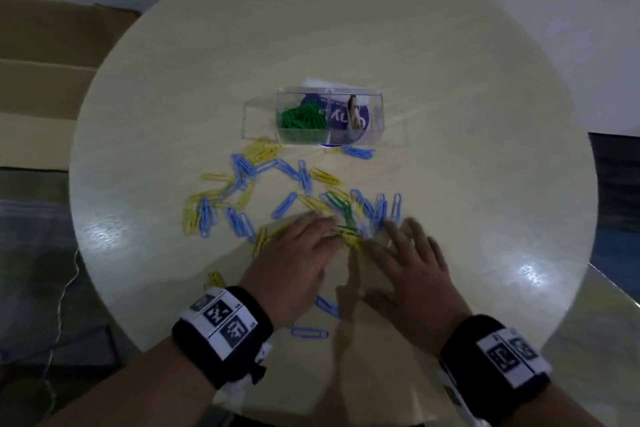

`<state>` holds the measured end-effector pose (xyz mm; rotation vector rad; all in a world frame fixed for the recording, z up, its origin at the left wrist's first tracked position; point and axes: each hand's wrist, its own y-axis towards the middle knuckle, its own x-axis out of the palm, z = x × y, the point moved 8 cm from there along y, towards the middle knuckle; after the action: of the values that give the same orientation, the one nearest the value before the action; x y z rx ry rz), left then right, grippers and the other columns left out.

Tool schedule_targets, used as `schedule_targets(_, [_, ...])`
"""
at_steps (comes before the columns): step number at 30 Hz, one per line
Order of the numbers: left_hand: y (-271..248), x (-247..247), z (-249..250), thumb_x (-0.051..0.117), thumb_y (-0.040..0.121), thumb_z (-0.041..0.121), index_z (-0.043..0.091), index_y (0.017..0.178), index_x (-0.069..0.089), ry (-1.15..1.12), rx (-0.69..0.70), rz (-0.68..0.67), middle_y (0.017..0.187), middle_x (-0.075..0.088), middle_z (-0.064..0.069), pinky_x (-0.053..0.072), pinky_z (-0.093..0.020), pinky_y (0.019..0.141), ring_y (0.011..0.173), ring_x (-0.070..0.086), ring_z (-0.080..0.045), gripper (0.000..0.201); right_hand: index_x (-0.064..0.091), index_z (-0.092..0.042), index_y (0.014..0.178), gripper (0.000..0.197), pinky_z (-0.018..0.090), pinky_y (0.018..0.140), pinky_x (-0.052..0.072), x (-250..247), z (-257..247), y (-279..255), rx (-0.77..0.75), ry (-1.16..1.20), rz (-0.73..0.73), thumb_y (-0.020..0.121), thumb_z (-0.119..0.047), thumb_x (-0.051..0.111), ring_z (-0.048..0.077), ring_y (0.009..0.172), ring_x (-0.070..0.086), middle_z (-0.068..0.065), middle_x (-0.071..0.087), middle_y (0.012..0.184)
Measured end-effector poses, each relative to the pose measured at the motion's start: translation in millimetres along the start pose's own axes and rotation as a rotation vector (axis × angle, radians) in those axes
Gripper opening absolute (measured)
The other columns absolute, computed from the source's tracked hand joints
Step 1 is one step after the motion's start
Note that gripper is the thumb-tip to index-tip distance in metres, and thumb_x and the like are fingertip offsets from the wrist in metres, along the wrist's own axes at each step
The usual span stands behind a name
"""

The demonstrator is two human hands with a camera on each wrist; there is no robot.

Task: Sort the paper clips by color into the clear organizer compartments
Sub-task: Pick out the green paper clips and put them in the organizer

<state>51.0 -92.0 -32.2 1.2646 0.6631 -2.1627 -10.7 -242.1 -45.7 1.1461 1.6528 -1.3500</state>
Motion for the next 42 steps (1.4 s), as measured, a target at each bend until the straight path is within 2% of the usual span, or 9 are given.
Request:
schedule_targets(5, [-6.2,-25.4,-23.4,0.056,0.086,0.020,0.022,0.106,0.069,-0.034,-0.086,0.123,0.122,0.061,0.001,0.046,-0.040,0.095,0.114,0.050,-0.021,0.024,0.042,-0.049,0.133,0.072,0.057,0.115,0.017,-4.9,0.7,-21.0,0.034,0.061,-0.005,0.073,-0.085,0.033,0.037,0.145,0.011,0.002,0.022,0.157])
schedule_targets(7, [-0.9,-34.6,-30.5,0.059,0.088,0.013,0.021,0.112,0.067,-0.030,-0.113,0.167,0.121,0.060,0.001,0.048,-0.042,0.090,0.110,0.051,-0.023,0.027,0.049,-0.043,0.129,0.066,0.055,0.114,0.021,-15.6,8.6,-21.1,0.057,0.114,0.074,0.074,-0.080,0.041,0.036,0.143,0.019,0.004,0.030,0.153])
schedule_targets(13, [30.0,-27.6,-26.6,0.055,0.092,0.010,0.020,0.138,0.051,0.116,-0.056,0.042,0.146,0.047,0.004,0.043,-0.045,0.099,0.128,0.040,-0.027,0.047,0.044,-0.031,0.137,0.058,0.044,0.108,0.034,-34.7,0.4,1.8,-0.083,0.092,0.190,0.087,-0.060,0.043,0.029,0.139,0.031,-0.006,0.041,0.148])
schedule_targets(18, [15.3,-25.4,-40.9,0.058,0.087,0.015,0.027,0.127,0.060,0.129,-0.044,0.049,0.142,0.051,0.004,0.044,-0.047,0.096,0.127,0.043,-0.026,0.041,0.041,-0.037,0.137,0.061,0.044,0.111,0.029,-17.1,8.8,7.1,-0.080,0.004,0.080,0.085,-0.068,0.036,0.030,0.143,0.022,-0.006,0.036,0.151])
schedule_targets(25, [-14.1,-27.3,-54.9,0.061,0.085,0.015,0.031,0.119,0.066,0.100,-0.049,0.093,0.153,0.038,-0.002,0.033,-0.041,0.106,0.138,0.035,-0.029,0.038,0.045,-0.030,0.137,0.067,0.045,0.112,0.025,-28.8,40.1,17.4,0.078,0.070,0.194,0.082,-0.067,0.036,0.034,0.143,0.020,0.002,0.036,0.151])
schedule_targets(29, [-18.7,-32.6,-52.4,0.060,0.085,0.022,0.032,0.103,0.071,0.115,-0.072,0.099,0.156,0.032,0.001,0.041,-0.050,0.100,0.139,0.032,-0.030,0.024,0.055,-0.031,0.127,0.050,0.043,0.108,0.032,-46.4,33.4,25.2,0.065,0.132,0.302,0.084,-0.056,0.045,0.030,0.136,0.034,-0.003,0.048,0.142])
schedule_targets(33, [-26.1,-40.2,-52.0,0.054,0.081,0.028,0.031,0.086,0.075,0.093,-0.085,0.116,0.147,0.046,0.002,0.041,-0.048,0.099,0.135,0.037,-0.029,0.021,0.060,-0.031,0.121,0.044,0.041,0.101,0.038,-41.3,18.4,31.6,-0.015,0.061,0.243,0.084,-0.047,0.044,0.028,0.126,0.045,-0.006,0.055,0.134])
schedule_targets(38, [-42.4,-58.4,-77.8,0.062,0.078,0.026,0.032,0.089,0.077,-0.047,-0.213,0.252,0.131,0.060,0.004,0.042,-0.042,0.099,0.121,0.046,-0.028,0.020,0.059,-0.025,0.123,0.045,0.047,0.102,0.041,-36.5,31.0,33.1,-0.010,0.093,0.254,0.083,-0.043,0.048,0.033,0.126,0.047,0.003,0.055,0.134])
schedule_targets(42, [-16.2,-71.7,-65.8,0.063,0.085,0.020,0.029,0.097,0.075,0.044,-0.134,0.354,0.101,0.067,0.008,0.045,-0.038,0.085,0.095,0.053,-0.025,0.019,0.069,-0.026,0.100,0.024,0.042,0.086,0.046,-46.8,7.3,40.9,-0.018,0.173,0.315,0.080,-0.038,0.062,0.032,0.094,0.058,0.002,0.065,0.097])
